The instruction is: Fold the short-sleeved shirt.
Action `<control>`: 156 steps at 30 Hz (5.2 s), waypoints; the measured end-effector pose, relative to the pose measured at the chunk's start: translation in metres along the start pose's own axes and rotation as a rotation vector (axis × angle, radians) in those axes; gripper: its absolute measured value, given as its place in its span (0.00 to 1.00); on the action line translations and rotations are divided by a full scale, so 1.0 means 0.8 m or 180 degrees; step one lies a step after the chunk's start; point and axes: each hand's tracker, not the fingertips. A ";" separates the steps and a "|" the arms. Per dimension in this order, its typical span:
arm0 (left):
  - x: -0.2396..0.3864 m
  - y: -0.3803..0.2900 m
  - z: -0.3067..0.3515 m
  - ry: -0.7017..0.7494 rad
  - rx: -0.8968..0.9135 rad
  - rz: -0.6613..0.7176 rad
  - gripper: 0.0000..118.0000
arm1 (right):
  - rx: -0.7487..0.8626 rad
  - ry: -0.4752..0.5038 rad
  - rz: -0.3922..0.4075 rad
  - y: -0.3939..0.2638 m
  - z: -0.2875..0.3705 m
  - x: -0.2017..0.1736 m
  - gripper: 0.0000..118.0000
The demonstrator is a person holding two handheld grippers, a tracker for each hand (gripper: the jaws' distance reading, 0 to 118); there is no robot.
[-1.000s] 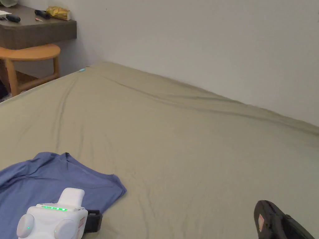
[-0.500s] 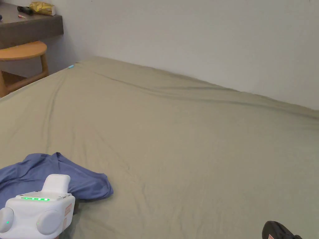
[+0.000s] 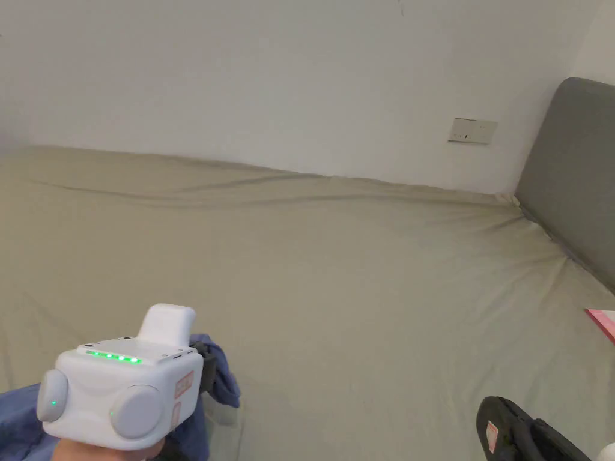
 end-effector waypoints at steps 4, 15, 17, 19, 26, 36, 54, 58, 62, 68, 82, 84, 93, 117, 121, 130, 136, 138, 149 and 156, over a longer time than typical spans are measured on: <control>0.132 0.011 -0.019 -0.0608 0.0014 -0.0284 0.05 | 0.0108 -0.0244 -0.0025 0.006 0.024 0.040 0.04; 0.367 -0.087 -0.004 -0.1922 -0.0422 -0.0962 0.05 | 0.0297 -0.0714 -0.0179 0.008 0.067 0.113 0.04; 0.373 -0.119 -0.015 -0.1860 -0.0596 -0.1048 0.05 | 0.0245 -0.0724 -0.0212 0.002 0.066 0.118 0.04; 0.363 -0.145 -0.028 -0.1811 -0.0720 -0.0986 0.35 | 0.0177 -0.0732 -0.0205 -0.003 0.064 0.119 0.04; 0.266 -0.149 -0.021 -0.1387 -0.0850 -0.0413 0.93 | 0.0141 -0.0659 -0.0255 -0.006 0.050 0.107 0.04; 0.036 -0.059 0.158 -0.0011 0.0356 0.0122 0.93 | 0.0354 -0.0143 -0.0051 0.022 0.041 0.024 0.04; -0.091 -0.147 0.263 0.0815 0.0211 0.0954 0.19 | 0.0424 0.0530 0.0172 0.029 0.060 -0.083 0.05; -0.112 -0.146 0.212 0.0711 -0.0093 0.1011 0.59 | 0.0593 0.0461 0.0239 0.047 0.073 -0.075 0.05; -0.127 -0.161 0.144 0.0675 -0.0413 0.1071 0.87 | 0.0666 0.0384 0.0237 0.058 0.081 -0.063 0.05; -0.142 -0.210 0.042 0.0823 -0.1016 0.0991 0.89 | 0.0667 0.0285 0.0304 0.059 0.084 -0.057 0.05; -0.126 -0.216 0.032 0.0667 -0.1025 0.1325 0.07 | 0.0423 0.0263 0.0260 0.055 0.053 -0.035 0.08; -0.116 -0.201 0.049 0.0709 -0.0890 0.1099 0.07 | 0.0370 0.0281 0.0201 0.059 0.045 -0.020 0.25; -0.087 -0.159 0.138 0.0362 -0.0338 0.1103 0.07 | -0.0462 0.0218 0.1052 0.046 -0.094 0.050 0.86; -0.071 -0.154 0.140 0.0518 -0.0388 0.0965 0.07 | -0.2473 0.0140 0.0772 -0.158 -0.374 0.099 0.01; -0.071 -0.132 0.163 0.0416 -0.0223 0.0990 0.07 | -0.1995 0.0261 0.0730 -0.077 -0.334 0.103 0.01; -0.066 -0.009 0.254 0.0432 0.0530 0.0586 0.07 | -0.0925 0.0384 0.0324 0.150 -0.205 0.137 0.01; -0.089 0.089 0.323 0.0591 0.1048 0.0460 0.07 | -0.0373 0.0257 0.0228 0.274 -0.124 0.149 0.01; -0.097 0.121 0.343 0.0616 0.1193 0.0469 0.07 | -0.0233 0.0268 0.0190 0.310 -0.103 0.148 0.01; -0.163 0.254 0.356 0.0495 0.1436 0.0601 0.07 | 0.0255 0.0250 0.0310 0.460 -0.077 0.120 0.01; -0.171 0.300 0.342 0.0477 0.1591 0.0602 0.07 | 0.0344 0.0189 0.0294 0.493 -0.106 0.119 0.01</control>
